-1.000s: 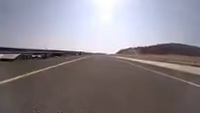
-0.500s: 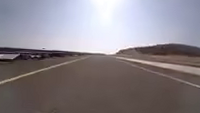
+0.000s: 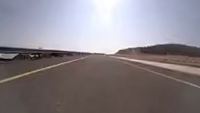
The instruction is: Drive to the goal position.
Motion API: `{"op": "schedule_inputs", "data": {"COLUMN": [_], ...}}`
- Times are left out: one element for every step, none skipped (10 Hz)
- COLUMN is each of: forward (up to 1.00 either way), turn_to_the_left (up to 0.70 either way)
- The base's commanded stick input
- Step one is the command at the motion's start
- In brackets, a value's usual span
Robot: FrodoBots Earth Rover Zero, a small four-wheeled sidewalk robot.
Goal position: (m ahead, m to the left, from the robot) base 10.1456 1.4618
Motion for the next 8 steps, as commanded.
{"op": "schedule_inputs", "data": {"forward": [0.7,0.7,0.7,0.7,0.7,0.7,0.7,0.7], "turn_to_the_left": [0.0,0.0,0.0,0.0,0.0,0.0,0.0,0.0]}}
